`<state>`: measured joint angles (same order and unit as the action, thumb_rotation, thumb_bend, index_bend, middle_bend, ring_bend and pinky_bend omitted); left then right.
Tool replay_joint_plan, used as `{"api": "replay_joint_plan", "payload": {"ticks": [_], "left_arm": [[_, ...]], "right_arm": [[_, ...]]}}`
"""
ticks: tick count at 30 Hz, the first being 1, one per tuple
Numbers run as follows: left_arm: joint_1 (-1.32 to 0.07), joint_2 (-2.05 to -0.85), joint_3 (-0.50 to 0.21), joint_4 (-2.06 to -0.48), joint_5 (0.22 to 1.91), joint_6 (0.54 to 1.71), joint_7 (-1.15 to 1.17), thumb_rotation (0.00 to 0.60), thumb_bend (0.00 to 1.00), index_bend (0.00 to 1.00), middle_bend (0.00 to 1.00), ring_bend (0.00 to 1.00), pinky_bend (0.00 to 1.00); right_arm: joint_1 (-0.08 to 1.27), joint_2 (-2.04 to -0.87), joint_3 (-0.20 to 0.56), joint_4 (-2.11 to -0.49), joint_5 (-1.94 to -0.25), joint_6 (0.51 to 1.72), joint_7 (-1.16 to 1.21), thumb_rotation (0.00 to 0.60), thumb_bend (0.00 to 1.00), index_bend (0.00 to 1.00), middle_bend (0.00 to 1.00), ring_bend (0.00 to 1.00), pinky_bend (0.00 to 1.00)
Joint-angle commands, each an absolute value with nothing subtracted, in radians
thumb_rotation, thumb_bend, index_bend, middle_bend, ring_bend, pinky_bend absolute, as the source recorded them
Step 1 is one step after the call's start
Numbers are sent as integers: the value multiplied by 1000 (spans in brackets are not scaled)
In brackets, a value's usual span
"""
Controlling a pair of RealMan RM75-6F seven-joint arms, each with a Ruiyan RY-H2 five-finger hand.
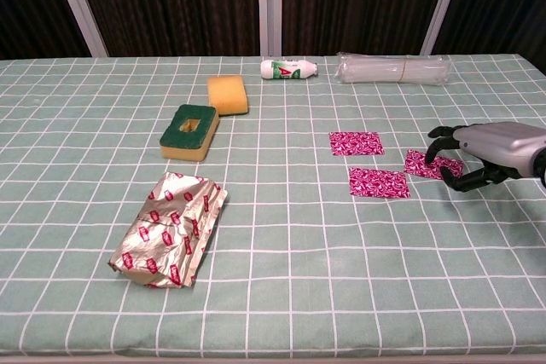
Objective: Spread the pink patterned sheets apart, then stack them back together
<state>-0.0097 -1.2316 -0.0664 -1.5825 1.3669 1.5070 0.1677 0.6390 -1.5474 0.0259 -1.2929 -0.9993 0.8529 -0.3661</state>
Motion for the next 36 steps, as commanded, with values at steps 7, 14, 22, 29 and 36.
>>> {"api": "replay_joint_plan", "payload": {"ticks": [7, 14, 22, 29, 36], "left_arm": [[-15, -1224, -72, -1597, 1372, 1512, 177, 600, 118, 268, 195, 153, 168], [-12, -1222, -69, -1606, 1378, 1518, 179, 600, 118, 268, 195, 153, 168], [-4, -1221, -65, -1610, 1380, 1530, 176, 600, 118, 269, 195, 153, 168], [2, -1223, -62, -1604, 1374, 1530, 171, 600, 118, 269, 195, 153, 168], [3, -1227, -61, -1594, 1370, 1527, 165, 600, 118, 268, 195, 153, 168]], "right_arm": [[595, -1452, 98, -1405, -1093, 955, -208, 254, 275, 235, 8, 0, 0], [607, -1413, 157, -1446, -1074, 919, -124, 255, 139, 235, 39, 0, 0], [722, -1493, 182, -1355, -1032, 837, -267, 522, 142, 248, 55, 0, 0], [806, -1609, 194, -1221, -961, 767, -353, 600, 157, 261, 60, 0, 0], [882, -1724, 202, -1072, -869, 675, -398, 600, 157, 270, 60, 0, 0]]}}
